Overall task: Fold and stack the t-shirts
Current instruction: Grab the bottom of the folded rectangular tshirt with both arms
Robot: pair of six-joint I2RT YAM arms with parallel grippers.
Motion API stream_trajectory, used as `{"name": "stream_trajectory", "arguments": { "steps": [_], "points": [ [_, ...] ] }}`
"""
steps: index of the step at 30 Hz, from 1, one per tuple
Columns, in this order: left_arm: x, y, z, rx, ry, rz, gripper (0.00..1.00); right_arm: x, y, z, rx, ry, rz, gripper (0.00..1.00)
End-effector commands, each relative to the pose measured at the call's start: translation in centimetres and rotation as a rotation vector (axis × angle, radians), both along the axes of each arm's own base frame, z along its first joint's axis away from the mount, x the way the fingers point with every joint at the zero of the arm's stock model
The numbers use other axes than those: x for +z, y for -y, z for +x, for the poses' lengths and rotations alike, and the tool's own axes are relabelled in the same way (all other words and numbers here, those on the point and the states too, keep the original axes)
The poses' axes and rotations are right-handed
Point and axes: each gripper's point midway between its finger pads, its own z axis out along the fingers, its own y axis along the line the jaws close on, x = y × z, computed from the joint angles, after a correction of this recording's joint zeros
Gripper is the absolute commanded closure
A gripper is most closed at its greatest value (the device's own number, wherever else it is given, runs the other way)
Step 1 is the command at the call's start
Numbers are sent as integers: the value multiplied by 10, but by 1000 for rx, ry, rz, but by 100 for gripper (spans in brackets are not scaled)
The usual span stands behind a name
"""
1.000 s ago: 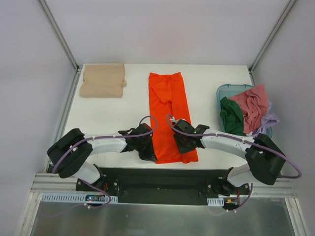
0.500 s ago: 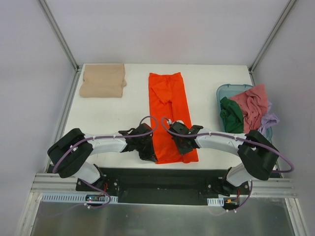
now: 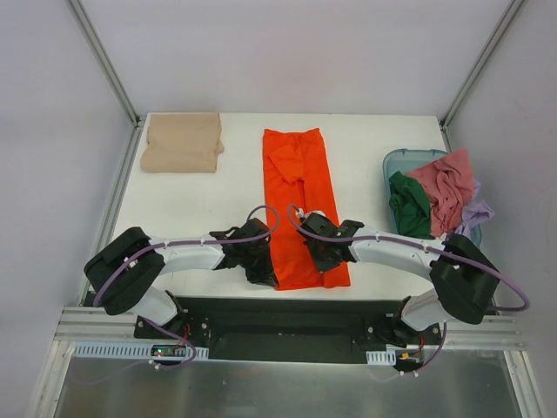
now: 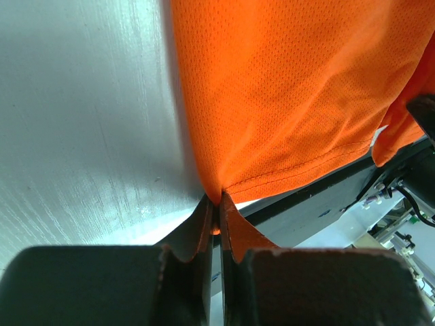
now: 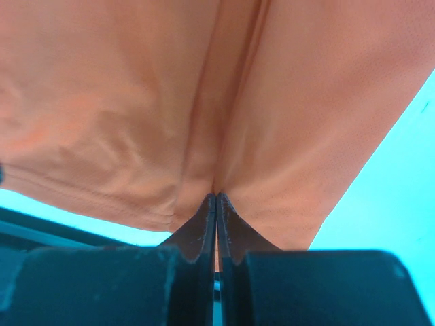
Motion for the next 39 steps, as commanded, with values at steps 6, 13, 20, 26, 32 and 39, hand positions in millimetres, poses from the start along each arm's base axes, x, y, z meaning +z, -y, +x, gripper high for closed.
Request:
{"name": "stream_trajectory", "arguments": {
  "steps": [6,13,20,26,32,39],
  "points": [
    [-19,-22,-12,-17,-21,109,100,34,-32,8,-58,29,164,99],
    [-16,-22,-13,-18,-19,104,100,19,-38,4,-88,-30,146,93],
    [-17,-26,-17,-10,-28,109,100,10,-55,9,-104,-48,186,81],
    [-15,-29,-17,1,-17,106,100,44,-52,13,-21,50,260,33],
    [-15,-28,-17,-4,-17,103,100,74,-13,7,-49,187,340,4],
    [-13,-27,-18,-11,-17,96,100,38,55,-25,-310,81,313,4]
  ]
}}
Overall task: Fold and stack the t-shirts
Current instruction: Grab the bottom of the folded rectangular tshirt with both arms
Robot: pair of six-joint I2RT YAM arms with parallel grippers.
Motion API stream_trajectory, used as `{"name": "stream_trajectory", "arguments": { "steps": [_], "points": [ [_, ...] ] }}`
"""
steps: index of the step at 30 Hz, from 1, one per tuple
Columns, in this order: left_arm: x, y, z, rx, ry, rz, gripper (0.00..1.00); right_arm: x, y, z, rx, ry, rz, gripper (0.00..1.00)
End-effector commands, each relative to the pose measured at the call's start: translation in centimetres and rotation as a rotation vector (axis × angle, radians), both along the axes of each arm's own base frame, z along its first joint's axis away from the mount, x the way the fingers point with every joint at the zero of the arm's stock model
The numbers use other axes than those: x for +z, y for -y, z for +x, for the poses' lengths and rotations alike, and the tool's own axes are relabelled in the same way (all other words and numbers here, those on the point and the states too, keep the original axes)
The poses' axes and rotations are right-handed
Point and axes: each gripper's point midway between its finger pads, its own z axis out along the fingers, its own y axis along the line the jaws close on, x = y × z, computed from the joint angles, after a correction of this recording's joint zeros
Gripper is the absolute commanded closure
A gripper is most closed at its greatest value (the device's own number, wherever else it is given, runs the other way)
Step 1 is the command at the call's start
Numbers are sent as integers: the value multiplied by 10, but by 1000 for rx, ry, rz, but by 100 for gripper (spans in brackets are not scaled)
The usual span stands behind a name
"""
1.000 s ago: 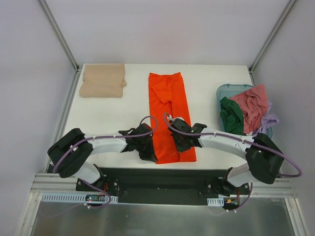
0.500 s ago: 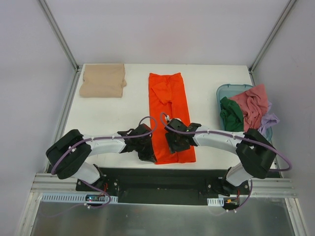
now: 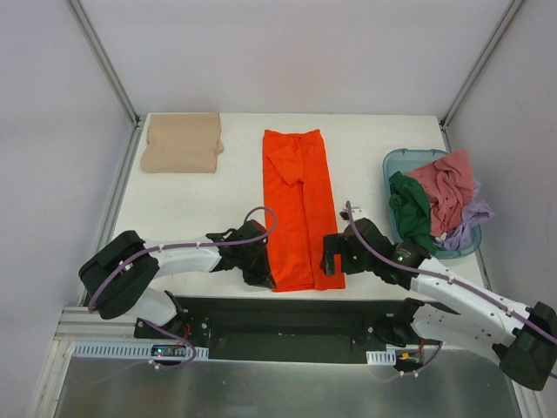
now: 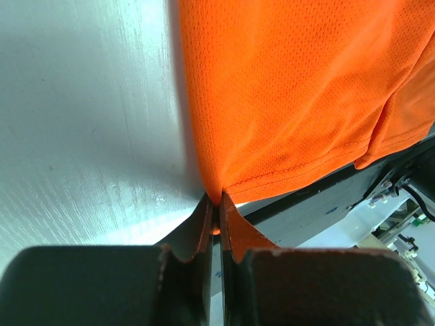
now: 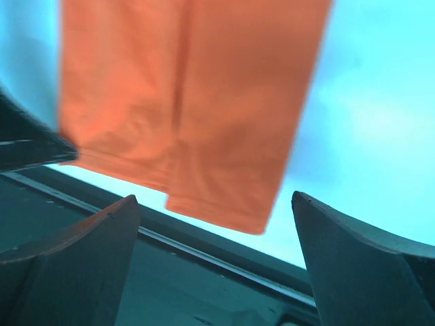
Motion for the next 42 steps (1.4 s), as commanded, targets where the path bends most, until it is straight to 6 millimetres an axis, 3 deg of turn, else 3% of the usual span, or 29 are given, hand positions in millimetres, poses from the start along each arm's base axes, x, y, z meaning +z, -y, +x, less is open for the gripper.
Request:
{"name": "stream_trajectory", "arguments": {
  "steps": [1,3,8,13,18,23,25,35,38,42],
  "points": [
    [-15,-21,-13,-14,-18,95,100,-41,43,-25,-158,-166,-51,4],
    [-15,-21,-13,-14,-23,95,100,-47,39,-29,-179,-211,-1,3],
    [-14,-20,-14,-18,-24,90,100,-62,32,-36,-204,-300,44,28],
    [-14,-20,-14,-20,-23,88,100,-75,32,-36,-246,-311,70,40],
    [-14,-20,-15,-20,-25,90,100,-82,36,-32,-255,-291,49,42],
    [-14,-20,-15,-17,-27,90,100,-89,29,-35,-233,-323,63,62],
    [-14,-21,-16,-14,-28,89,100,-91,29,-37,-229,-333,63,65],
    [-1,-15,-19,-28,-8,64,100,-74,20,-49,-209,-356,145,89],
    [9,-15,-18,-29,29,60,100,-62,11,-54,-177,-348,194,90],
    [28,-8,-7,-31,101,21,100,-45,4,-43,-163,-281,227,90]
  ]
}}
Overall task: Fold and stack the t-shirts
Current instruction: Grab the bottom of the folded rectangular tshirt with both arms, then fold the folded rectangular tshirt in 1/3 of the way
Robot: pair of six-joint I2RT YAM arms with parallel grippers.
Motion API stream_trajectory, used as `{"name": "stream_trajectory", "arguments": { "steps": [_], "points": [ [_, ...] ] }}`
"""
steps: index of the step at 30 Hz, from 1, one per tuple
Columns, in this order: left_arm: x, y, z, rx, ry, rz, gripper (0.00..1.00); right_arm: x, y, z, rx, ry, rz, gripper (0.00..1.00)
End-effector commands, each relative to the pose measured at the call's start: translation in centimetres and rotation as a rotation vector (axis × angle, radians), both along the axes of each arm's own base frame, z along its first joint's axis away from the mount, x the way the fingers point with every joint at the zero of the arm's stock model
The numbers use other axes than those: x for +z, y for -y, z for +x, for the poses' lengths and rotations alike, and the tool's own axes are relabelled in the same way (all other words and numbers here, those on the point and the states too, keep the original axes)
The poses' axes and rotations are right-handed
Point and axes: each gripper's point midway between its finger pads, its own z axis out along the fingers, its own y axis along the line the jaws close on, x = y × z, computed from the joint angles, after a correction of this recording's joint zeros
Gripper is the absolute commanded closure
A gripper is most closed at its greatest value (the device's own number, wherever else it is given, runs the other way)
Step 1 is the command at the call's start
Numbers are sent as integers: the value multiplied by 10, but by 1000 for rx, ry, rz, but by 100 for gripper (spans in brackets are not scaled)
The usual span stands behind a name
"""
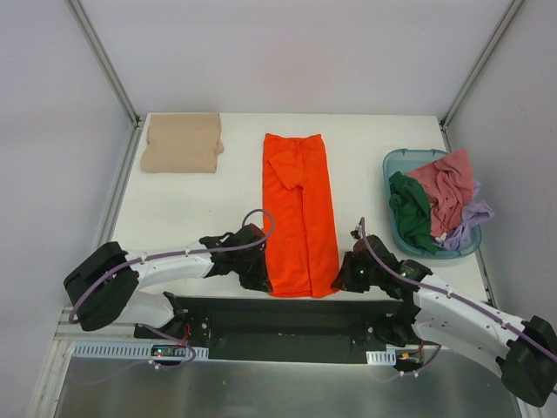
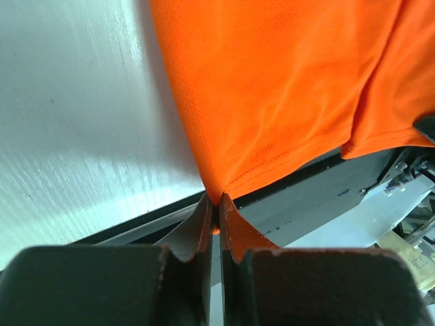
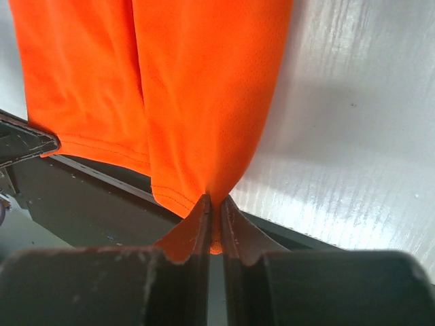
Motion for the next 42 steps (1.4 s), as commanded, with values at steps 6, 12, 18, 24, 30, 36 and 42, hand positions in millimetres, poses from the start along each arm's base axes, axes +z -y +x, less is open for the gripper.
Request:
{"name": "stream_trajectory", "arguments": {
  "steps": [6,12,18,24,30,36,42],
  "points": [
    [49,15,52,0,190,-45,100,57,-18,47,-16,196,18,90],
    [83,20,109,53,288,-91,100,91,-20,97,-36,332,-47,91],
    [98,9,160,127,361,-70,100,110,-31,149,-51,404,-64,91],
    [99,0,207,172,381,-49,100,124,-37,197,-57,429,-79,91],
    [97,-2,249,194,379,-53,100,118,-41,240,-66,432,-114,91],
    [86,-7,281,205,366,-46,100,100,-41,280,-92,410,-138,91],
    [72,-14,306,222,335,-54,100,91,-50,305,-80,404,-102,91]
  ]
}}
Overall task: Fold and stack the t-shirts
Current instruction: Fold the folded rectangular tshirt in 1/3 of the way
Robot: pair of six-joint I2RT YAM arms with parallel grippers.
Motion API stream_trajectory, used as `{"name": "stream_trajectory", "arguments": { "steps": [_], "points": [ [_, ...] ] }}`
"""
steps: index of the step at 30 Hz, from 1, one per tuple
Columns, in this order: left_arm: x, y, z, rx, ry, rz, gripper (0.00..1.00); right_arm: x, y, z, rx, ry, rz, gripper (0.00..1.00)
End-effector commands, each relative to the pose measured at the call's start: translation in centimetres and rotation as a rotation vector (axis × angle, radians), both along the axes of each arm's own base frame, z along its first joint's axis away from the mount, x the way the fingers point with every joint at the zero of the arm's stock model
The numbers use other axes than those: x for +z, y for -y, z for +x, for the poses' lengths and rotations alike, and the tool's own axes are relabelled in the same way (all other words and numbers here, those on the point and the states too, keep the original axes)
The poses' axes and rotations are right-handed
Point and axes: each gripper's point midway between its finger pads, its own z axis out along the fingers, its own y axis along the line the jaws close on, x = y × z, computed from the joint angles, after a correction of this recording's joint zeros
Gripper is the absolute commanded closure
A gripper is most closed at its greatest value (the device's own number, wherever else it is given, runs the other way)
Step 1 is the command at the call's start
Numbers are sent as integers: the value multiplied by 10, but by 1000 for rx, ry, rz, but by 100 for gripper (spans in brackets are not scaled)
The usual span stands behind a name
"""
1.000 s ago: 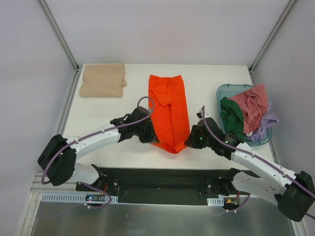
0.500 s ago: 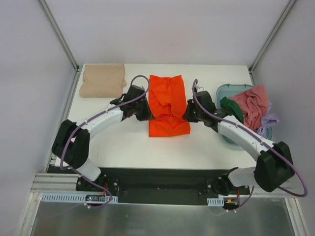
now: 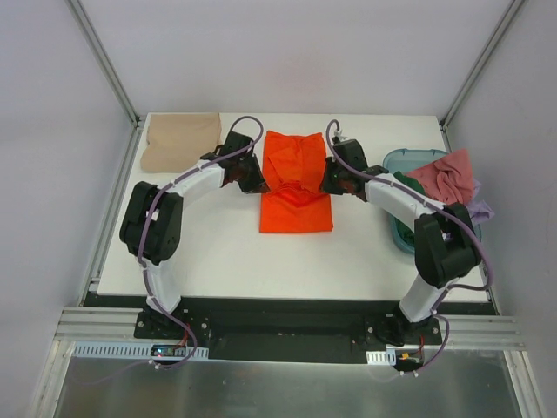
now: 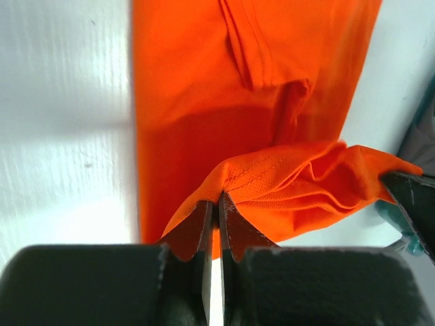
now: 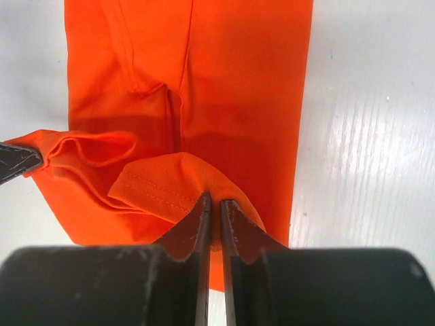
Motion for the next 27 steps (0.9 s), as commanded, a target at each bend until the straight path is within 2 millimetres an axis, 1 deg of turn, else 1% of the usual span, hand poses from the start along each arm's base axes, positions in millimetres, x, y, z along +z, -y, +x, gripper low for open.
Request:
{"name": "stream_trajectory", "arguments": {
  "steps": [1,6,9,11,12,13,14,15,16,17,18,19,20,21,22,23,24,25,27],
  "points": [
    [6,0,20,-27,22,-22,100,20,-14,33,26,80,57,90],
    [-12,-1,30,-28,-24,-32,100,2,-14,46,8,54,55,89],
    [-17,-2,35,-30,-30,-33,100,-8,-14,52,1,43,50,88],
    [-21,-3,39,-28,-34,-28,93,-12,-13,58,-12,37,48,86],
    [-21,-4,41,-27,-31,-26,87,-16,-11,60,-18,29,46,84],
    [-21,-5,43,-24,-31,-26,80,-17,-11,62,-18,28,49,79],
    [-19,-5,43,-23,-32,-35,70,-16,-12,64,-16,27,58,73],
    [-18,-5,43,-26,-33,-41,61,-15,-12,63,-11,16,63,65],
    [-13,-5,42,-27,-28,-48,49,-12,-13,60,-1,11,71,53],
    [-11,-5,39,-31,-32,-57,37,-9,-14,58,13,10,77,45],
    [-7,-4,36,-33,-31,-63,28,-5,-15,56,22,9,83,37],
    [-2,-4,32,-31,-28,-72,20,-1,-17,51,34,7,90,26],
    [-3,-6,25,-29,-36,-69,11,5,-17,47,45,11,97,20],
    [3,-8,22,-25,-26,-71,1,10,-18,41,57,17,100,15],
    [5,-11,16,-22,-26,-66,1,13,-16,35,61,19,96,11],
    [13,-14,8,-18,-12,-65,1,15,-15,27,72,22,91,3],
    [19,-17,2,-14,2,-60,1,20,-16,18,82,29,92,4],
    [19,-20,-7,-10,4,-48,1,16,-15,8,93,15,90,4],
    [24,-24,-25,-4,25,-30,1,19,-20,-14,136,8,107,4]
  ]
}}
